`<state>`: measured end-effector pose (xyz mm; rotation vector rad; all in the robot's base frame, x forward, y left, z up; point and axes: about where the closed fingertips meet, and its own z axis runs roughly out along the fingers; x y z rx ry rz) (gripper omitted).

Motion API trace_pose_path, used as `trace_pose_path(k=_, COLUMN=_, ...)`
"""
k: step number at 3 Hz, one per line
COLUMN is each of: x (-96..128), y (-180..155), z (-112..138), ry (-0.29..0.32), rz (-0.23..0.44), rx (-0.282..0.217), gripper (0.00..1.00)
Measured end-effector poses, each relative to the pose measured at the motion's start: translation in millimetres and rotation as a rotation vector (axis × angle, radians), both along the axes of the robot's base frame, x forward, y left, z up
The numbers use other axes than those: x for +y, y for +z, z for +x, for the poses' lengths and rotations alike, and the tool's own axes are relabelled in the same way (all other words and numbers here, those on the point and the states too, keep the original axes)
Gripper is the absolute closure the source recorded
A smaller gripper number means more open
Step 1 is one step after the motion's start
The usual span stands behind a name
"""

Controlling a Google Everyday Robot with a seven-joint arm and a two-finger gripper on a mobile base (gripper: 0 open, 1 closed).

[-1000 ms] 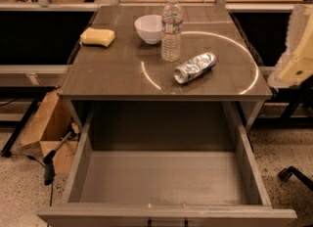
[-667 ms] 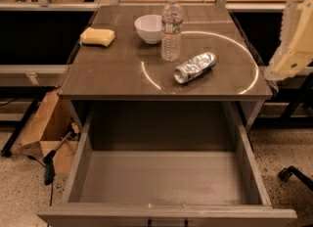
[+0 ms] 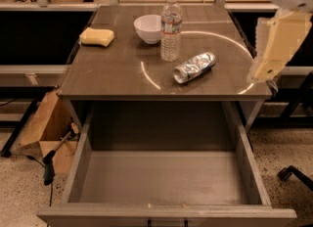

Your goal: Place redbull can into top drawer

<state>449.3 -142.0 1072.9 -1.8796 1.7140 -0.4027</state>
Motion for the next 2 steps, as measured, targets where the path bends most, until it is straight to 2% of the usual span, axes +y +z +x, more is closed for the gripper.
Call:
trace_pose_path(k=1, x=-2, y=-6, z=9, ry=-0.05, rz=-0.096, rx=-0.052, gripper=0.0)
trace_pose_path(k=2, x=2, y=5, z=-1, ry=-0.051, rz=-0.107, rx=-0.057, gripper=0.0)
